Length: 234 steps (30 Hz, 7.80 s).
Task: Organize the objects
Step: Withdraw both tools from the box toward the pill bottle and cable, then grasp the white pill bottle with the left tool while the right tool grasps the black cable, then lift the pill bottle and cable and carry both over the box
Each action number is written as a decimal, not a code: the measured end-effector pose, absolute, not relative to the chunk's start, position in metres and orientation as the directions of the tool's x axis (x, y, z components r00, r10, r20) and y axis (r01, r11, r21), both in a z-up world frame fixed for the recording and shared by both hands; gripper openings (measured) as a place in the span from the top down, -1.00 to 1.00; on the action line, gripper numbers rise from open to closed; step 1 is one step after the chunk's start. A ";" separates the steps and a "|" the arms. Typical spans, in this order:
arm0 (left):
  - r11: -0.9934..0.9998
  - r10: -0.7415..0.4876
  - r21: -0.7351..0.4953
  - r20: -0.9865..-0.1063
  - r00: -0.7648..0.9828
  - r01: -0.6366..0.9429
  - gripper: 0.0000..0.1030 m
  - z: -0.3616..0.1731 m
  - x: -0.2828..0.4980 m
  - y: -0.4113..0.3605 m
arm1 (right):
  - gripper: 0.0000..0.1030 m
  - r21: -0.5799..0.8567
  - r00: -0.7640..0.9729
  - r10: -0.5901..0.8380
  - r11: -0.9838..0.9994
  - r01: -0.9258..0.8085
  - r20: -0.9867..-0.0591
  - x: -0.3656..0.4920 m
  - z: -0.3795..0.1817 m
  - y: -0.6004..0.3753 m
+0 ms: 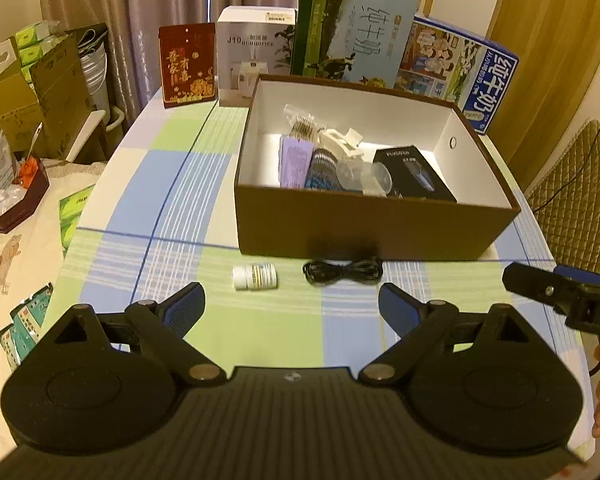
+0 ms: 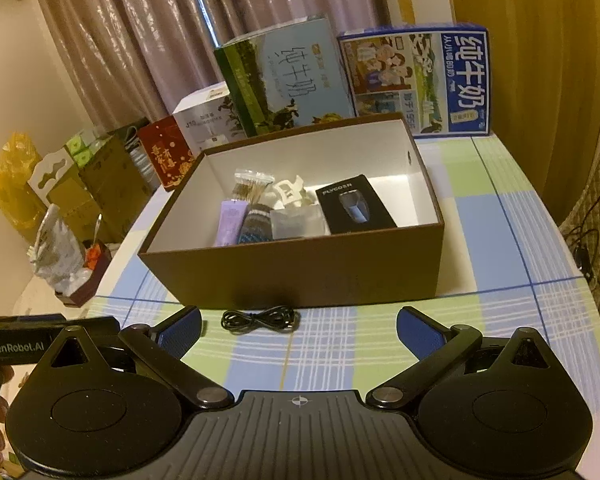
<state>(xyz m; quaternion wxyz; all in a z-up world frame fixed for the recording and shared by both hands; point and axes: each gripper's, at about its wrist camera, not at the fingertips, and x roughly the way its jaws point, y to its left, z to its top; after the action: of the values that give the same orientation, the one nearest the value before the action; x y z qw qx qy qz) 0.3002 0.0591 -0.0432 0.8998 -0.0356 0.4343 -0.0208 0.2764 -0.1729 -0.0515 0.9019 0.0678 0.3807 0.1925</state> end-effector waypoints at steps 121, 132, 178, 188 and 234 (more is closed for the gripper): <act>0.997 -0.083 -0.076 -0.876 0.475 0.034 0.20 -0.182 0.416 0.083 | -0.79 0.113 0.550 0.213 0.971 -0.210 -0.808 0.348 -0.192 -0.117; 0.995 -0.099 -0.073 -0.881 0.463 0.075 0.20 -0.177 0.375 0.065 | -0.79 0.116 0.538 0.235 0.962 -0.247 -0.809 0.319 -0.186 -0.136; 0.991 -0.133 -0.088 -0.796 0.591 0.105 0.20 -0.070 0.237 -0.033 | -0.79 0.203 0.555 0.431 0.882 -0.425 -0.712 0.213 -0.085 -0.223; 0.983 -0.174 -0.099 -0.758 0.628 0.153 0.20 -0.039 0.271 -0.031 | -0.79 0.217 0.598 0.440 0.886 -0.409 -0.670 0.240 -0.052 -0.221; 0.988 -0.127 -0.038 -0.761 0.637 0.151 0.19 -0.045 0.453 0.018 | -0.79 0.162 0.641 0.400 0.903 -0.398 -0.655 0.408 -0.054 -0.147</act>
<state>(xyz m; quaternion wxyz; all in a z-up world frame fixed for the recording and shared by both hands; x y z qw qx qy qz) 0.4526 0.0176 -0.0449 0.9045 0.0145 0.4193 -0.0767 0.4082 -0.1469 -0.0536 0.9058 0.0016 0.3618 0.2202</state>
